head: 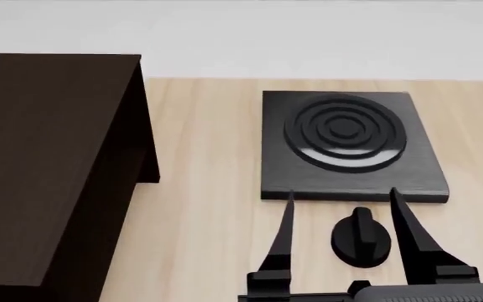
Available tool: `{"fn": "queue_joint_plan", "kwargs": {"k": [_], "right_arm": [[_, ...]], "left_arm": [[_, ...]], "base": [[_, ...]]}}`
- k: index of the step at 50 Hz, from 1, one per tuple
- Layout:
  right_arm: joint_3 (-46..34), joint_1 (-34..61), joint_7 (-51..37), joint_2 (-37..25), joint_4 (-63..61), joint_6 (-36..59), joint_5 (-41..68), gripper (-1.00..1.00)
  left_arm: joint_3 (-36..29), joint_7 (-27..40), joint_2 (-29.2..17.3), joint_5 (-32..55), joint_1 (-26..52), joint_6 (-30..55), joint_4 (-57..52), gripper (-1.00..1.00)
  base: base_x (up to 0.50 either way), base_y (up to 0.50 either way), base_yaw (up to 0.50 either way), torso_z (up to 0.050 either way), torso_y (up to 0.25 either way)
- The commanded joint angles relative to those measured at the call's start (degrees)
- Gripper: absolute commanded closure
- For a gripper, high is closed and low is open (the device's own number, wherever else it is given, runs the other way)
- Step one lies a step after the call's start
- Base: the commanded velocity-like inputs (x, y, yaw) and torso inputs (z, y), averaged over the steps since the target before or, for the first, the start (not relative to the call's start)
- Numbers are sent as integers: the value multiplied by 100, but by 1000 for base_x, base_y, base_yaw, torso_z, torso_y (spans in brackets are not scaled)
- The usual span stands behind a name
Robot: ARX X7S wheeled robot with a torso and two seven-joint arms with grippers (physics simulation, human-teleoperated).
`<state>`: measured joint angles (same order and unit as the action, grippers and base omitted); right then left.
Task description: Put the frying pan under the cabinet shelf.
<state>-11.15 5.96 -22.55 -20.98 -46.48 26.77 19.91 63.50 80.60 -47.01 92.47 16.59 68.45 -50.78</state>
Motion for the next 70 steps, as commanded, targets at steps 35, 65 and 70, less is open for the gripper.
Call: {"fn": "queue_joint_plan", "kwargs": {"k": [35, 65, 70], "right_arm": [[-65, 26, -92, -108, 4, -64, 13, -100], [233, 313, -466, -178, -302, 643, 379, -100], [442, 554, -662, -246, -517, 1133, 607, -100]], "left_arm": [[17, -185, 43, -184, -121, -102, -31, -100], [198, -229, 36, -154, -275, -147, -56, -100], [151, -186, 8, -122, -260, -176, -46, -100]], "base": [[270, 0, 0, 0, 1], [190, 0, 0, 0, 0], [0, 0, 0, 0, 0]]}}
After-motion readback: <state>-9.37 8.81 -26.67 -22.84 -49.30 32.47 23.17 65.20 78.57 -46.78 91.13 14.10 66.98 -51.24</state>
